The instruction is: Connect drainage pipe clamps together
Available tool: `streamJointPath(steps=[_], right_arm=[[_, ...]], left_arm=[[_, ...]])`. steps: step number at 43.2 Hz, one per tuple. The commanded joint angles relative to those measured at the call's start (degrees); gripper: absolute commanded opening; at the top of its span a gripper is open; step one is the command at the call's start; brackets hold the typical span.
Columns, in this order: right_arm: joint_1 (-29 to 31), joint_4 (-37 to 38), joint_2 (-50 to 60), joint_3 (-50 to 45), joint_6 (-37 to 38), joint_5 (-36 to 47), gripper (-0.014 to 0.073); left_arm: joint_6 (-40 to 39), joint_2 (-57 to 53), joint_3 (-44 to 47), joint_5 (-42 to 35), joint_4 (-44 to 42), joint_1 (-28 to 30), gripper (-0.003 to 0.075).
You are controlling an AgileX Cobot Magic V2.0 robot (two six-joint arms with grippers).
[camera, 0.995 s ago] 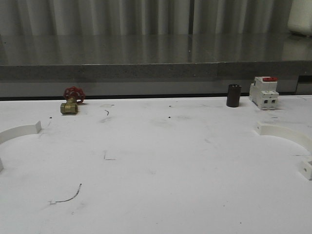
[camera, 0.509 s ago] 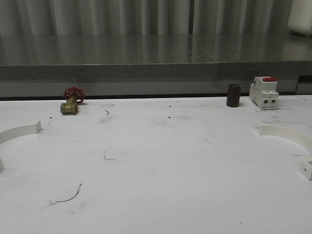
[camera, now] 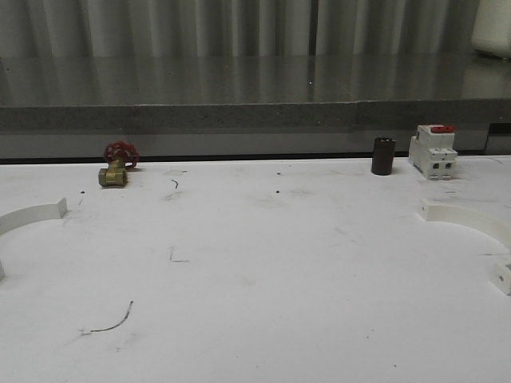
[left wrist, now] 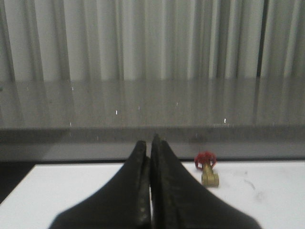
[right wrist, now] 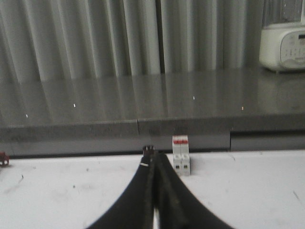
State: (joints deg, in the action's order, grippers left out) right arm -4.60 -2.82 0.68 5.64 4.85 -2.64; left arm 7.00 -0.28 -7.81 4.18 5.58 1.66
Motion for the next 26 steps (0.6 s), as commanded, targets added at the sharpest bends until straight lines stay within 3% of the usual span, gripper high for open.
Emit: streamJointPath(steps=[1,15,26], right_arm=[[0.31,0.53,0.27,7.63,-0.13,1.28,-0.0067],[0.31,0.67,-13.09,26.73,-0.13,-14.11,-0.0067],[0.31,0.67,-23.66,29.55,-0.13,-24.16,-0.0067]], left_arm=[[-0.10,1.22,-8.87,-1.40,0.47,-0.37,-0.0020],[-0.10,16.60,-32.33,18.60,0.12,-0.37,-0.0020],[-0.10,25.70,-34.66,25.76,0.12,-0.37,-0.0020]])
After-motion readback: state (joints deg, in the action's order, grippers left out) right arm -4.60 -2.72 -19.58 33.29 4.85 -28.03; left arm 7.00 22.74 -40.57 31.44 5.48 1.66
